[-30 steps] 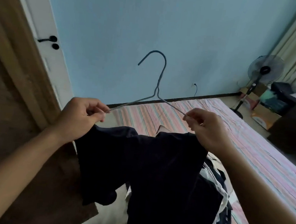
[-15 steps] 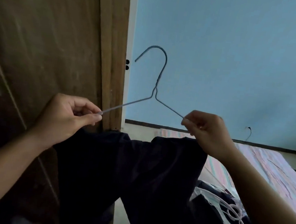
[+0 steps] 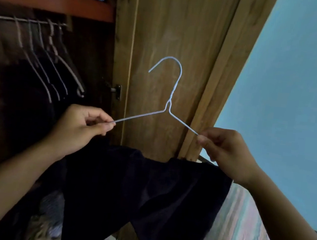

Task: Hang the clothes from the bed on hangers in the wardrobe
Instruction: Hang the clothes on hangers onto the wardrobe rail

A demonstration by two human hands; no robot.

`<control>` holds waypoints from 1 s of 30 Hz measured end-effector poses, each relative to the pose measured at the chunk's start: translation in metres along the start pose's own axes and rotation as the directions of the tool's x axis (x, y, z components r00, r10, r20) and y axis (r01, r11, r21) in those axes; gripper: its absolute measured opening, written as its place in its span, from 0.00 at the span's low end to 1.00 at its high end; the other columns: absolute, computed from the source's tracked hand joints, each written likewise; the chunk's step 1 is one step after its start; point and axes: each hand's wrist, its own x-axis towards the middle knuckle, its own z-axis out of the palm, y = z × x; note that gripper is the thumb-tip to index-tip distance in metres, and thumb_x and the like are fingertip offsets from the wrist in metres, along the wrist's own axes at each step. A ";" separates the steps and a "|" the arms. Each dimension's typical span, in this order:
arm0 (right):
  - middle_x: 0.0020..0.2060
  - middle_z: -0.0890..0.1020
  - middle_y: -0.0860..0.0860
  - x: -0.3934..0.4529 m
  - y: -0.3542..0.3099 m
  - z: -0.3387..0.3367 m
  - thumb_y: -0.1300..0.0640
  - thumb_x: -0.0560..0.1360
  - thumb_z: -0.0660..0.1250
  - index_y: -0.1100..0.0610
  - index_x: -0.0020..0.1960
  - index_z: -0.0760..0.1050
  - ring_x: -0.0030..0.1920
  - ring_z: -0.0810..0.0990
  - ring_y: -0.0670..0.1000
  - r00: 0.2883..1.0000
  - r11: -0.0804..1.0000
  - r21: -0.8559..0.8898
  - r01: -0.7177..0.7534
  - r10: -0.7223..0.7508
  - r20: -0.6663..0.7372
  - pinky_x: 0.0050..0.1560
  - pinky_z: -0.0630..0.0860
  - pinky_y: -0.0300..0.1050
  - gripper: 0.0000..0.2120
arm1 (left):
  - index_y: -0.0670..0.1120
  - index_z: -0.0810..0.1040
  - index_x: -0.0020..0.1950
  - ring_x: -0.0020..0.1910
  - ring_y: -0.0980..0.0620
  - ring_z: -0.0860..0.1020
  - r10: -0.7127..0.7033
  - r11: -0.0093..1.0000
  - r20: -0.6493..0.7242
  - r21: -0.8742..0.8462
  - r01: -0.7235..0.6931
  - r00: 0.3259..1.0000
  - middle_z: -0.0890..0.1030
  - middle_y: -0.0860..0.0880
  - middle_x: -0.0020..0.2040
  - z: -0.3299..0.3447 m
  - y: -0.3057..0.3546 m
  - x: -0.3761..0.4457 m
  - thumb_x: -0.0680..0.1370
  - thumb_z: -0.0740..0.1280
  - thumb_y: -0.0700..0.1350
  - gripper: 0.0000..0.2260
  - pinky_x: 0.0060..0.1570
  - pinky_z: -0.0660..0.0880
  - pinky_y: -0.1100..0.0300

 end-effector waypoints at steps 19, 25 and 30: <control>0.27 0.74 0.39 0.113 -0.107 0.162 0.59 0.82 0.64 0.58 0.47 0.81 0.28 0.70 0.40 0.916 0.932 0.290 0.219 -0.299 0.267 0.34 0.64 0.30 0.08 | 0.42 0.82 0.44 0.35 0.59 0.77 -0.064 0.986 -0.327 0.122 0.109 0.943 0.81 0.45 0.36 -0.173 -0.073 -0.019 0.76 0.70 0.35 0.04 0.39 0.70 0.72; 0.25 0.71 0.50 0.139 -0.134 0.218 0.57 0.82 0.63 0.59 0.47 0.79 0.22 0.66 0.45 0.890 0.896 0.429 0.114 -0.284 0.358 0.25 0.62 0.37 0.10 | 0.45 0.80 0.42 0.34 0.63 0.79 -0.140 0.976 -0.386 0.102 0.193 0.912 0.82 0.58 0.32 -0.218 -0.109 -0.013 0.76 0.68 0.32 0.09 0.39 0.71 0.75; 0.26 0.72 0.52 0.161 -0.162 0.257 0.62 0.83 0.61 0.62 0.45 0.78 0.21 0.67 0.47 0.880 0.869 0.493 0.042 -0.266 0.393 0.24 0.64 0.36 0.10 | 0.39 0.81 0.46 0.33 0.66 0.77 -0.178 0.948 -0.414 0.172 0.269 0.893 0.81 0.50 0.36 -0.251 -0.132 -0.001 0.76 0.68 0.31 0.05 0.39 0.69 0.75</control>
